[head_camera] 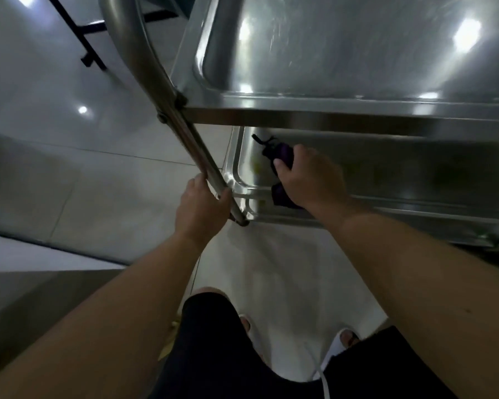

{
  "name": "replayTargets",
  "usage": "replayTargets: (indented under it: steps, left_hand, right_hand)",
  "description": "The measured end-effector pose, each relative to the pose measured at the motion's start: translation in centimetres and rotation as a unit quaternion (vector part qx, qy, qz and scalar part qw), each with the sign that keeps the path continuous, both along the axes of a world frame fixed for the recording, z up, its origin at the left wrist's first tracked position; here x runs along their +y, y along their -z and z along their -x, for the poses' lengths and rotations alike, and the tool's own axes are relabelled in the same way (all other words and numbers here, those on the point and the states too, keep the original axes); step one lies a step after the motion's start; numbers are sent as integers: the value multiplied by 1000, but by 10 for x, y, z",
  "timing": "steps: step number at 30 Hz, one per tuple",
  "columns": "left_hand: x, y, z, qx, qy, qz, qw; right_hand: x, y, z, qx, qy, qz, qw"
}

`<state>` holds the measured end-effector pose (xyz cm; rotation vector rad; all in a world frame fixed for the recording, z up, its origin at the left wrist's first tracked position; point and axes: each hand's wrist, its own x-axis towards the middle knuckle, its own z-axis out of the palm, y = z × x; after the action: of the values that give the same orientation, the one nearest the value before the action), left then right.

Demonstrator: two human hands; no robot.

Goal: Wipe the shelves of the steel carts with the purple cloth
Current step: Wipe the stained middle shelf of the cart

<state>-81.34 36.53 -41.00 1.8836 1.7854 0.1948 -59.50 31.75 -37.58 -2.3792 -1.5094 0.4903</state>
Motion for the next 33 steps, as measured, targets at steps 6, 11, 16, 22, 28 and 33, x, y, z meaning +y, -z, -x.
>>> replayTargets:
  steps: [6, 11, 16, 22, 28, 33]
  left_hand:
    - [23, 38, -19, -273, -84, -84, 955]
    - [39, 55, -37, -415, -148, -158, 884]
    - [45, 70, -43, -430, -192, -211, 856]
    - [46, 68, -43, -415, -199, -218, 860]
    - [43, 66, -40, -412, -189, -200, 869]
    - [42, 68, -39, -424, -177, -200, 865]
  right_hand:
    - [54, 35, 2, -49, -30, -75, 996]
    - [73, 80, 38, 3, -120, -126, 985]
    - [82, 131, 66, -4, -224, -31, 974]
    - [70, 137, 58, -9, -177, -38, 983]
    - [13, 139, -18, -28, -69, -44, 996]
    - [-50, 140, -121, -74, 100, 1, 992]
